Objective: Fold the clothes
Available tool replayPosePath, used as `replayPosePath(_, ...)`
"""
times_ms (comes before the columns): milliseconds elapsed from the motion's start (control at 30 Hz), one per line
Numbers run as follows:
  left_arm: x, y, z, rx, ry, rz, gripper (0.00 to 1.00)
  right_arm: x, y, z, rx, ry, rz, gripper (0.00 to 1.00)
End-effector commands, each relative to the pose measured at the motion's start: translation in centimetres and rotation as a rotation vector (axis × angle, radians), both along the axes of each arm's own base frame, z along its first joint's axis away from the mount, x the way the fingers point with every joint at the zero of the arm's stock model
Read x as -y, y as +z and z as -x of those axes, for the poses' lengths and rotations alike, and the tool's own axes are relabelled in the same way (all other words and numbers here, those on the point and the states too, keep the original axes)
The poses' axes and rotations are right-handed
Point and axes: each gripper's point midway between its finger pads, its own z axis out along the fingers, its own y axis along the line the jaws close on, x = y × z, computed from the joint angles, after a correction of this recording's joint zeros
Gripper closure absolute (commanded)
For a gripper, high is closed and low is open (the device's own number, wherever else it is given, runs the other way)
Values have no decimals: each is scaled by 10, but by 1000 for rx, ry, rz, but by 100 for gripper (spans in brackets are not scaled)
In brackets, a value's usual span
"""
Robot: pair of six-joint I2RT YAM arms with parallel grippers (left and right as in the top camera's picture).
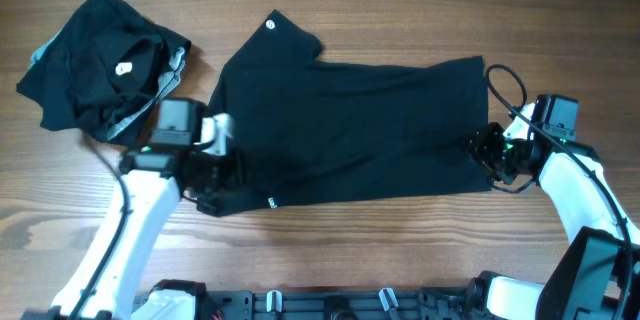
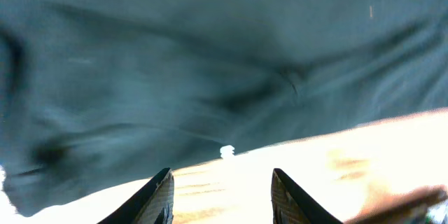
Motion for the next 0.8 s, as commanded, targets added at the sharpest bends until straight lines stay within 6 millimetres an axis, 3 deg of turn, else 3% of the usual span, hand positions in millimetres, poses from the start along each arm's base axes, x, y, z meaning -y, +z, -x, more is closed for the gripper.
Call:
replayPosePath(0,27,-18,8,-55,-140,-17,53,-2,10,-6,47,42,10,58)
replayPosePath(167,23,-63,-1,-131,-101,-162,53,3,8,-5,38,34,38,58)
replayPosePath(233,27,-67,-12,-94,-99,-151,57,3,8,-5,41,40,41,57)
replayPosePath(367,34,-61,-18,-74,-96,-115,91,4,8,-5,42,44,48,57)
replayPosePath(433,46,-45,-28,-56,-105,-59,96,4,8,-6,45,44,49,57)
replayPosePath(533,49,-39,-49,27,-98,-61,92,7,8,-7,48,38,66,57)
replayPosePath(633,33,-43,-80,143,-53,-176,91,8,8,-7,45,36,71,57)
replayPosePath(667,34,-42,-85,161,-51,-170,78,8,8,-7,45,36,71,57)
replayPosePath(700,36,-41,-90,181,-49,-164,60,8,7,-7,45,37,71,57)
replayPosePath(767,39,-35,-85,163,-56,-146,51,8,7,-7,44,37,71,58)
